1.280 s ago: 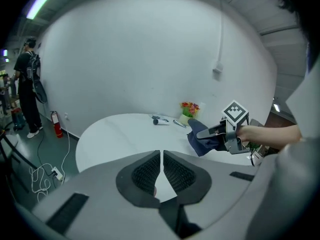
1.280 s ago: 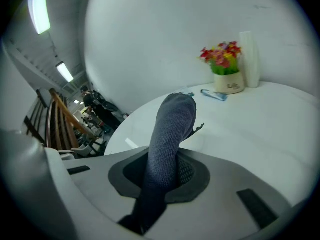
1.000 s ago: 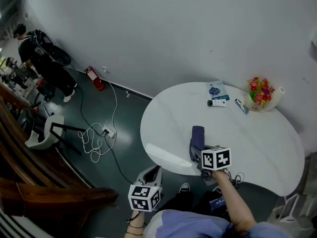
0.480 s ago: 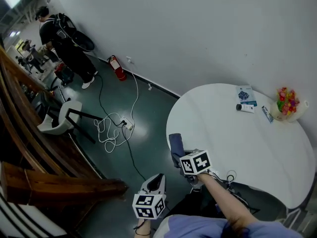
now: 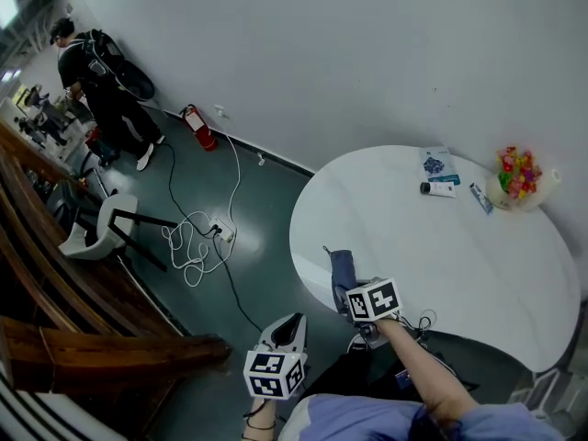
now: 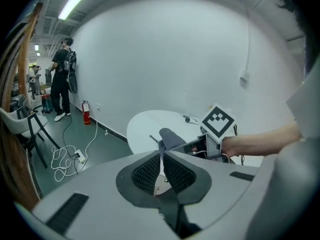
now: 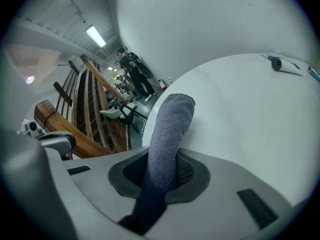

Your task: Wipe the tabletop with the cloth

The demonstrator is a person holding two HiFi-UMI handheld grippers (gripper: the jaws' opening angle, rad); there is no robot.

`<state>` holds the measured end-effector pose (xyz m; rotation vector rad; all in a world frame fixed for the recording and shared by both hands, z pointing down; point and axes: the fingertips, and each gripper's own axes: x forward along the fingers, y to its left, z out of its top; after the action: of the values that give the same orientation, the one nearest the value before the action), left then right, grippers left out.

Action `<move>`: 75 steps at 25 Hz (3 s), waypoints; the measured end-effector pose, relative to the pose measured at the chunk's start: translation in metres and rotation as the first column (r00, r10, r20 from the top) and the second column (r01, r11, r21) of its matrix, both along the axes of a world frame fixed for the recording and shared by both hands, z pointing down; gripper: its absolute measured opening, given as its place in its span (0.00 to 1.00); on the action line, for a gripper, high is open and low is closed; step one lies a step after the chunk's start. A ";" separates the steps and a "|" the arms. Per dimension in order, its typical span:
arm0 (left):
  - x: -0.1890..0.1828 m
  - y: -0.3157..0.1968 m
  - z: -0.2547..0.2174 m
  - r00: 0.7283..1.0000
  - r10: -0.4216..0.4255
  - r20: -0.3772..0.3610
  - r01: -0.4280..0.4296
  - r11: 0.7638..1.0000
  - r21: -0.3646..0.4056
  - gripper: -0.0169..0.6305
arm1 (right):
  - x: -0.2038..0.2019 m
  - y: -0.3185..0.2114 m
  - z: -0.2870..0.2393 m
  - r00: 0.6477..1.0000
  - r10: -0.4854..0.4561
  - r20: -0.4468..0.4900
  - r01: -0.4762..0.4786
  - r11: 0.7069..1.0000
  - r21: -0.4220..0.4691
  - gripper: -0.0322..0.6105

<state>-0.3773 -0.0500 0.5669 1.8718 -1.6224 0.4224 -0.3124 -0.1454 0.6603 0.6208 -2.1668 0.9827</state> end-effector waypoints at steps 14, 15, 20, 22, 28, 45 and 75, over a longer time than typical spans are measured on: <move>0.182 -0.070 -0.024 0.963 0.267 -0.030 -0.264 0.962 0.063 0.06 | 0.249 -0.017 -0.002 0.941 0.334 -0.061 -0.333 0.943 0.021 0.16; 0.201 -0.071 -0.026 0.955 0.294 -0.033 -0.291 0.954 0.068 0.06 | 0.270 -0.016 -0.003 0.931 0.359 -0.064 -0.358 0.933 0.025 0.16; 0.301 -0.072 -0.031 0.908 0.418 -0.040 -0.414 0.907 0.081 0.06 | 0.379 -0.004 -0.003 0.879 0.469 -0.085 -0.467 0.883 0.037 0.16; 0.339 -0.066 -0.032 0.887 0.460 -0.047 -0.456 0.886 0.084 0.06 | 0.421 0.004 -0.003 0.855 0.510 -0.094 -0.508 0.860 0.043 0.16; 0.437 -0.043 -0.033 0.822 0.568 -0.051 -0.563 0.822 0.085 0.06 | 0.546 0.034 -0.006 0.771 0.626 -0.117 -0.622 0.780 0.069 0.16; 0.591 0.008 -0.032 0.695 0.718 -0.038 -0.715 0.696 0.059 0.06 | 0.844 0.165 0.004 0.393 0.900 -0.191 -0.899 0.419 0.126 0.16; 0.327 0.017 -0.023 0.899 0.438 0.009 -0.438 0.899 0.006 0.06 | 0.548 0.068 -0.061 0.694 0.720 -0.001 -0.714 0.688 0.126 0.16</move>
<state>-0.0505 -0.0334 0.5440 2.2447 -1.1938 0.6101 0.2356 -0.0771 0.5998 1.6264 -1.9432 1.2022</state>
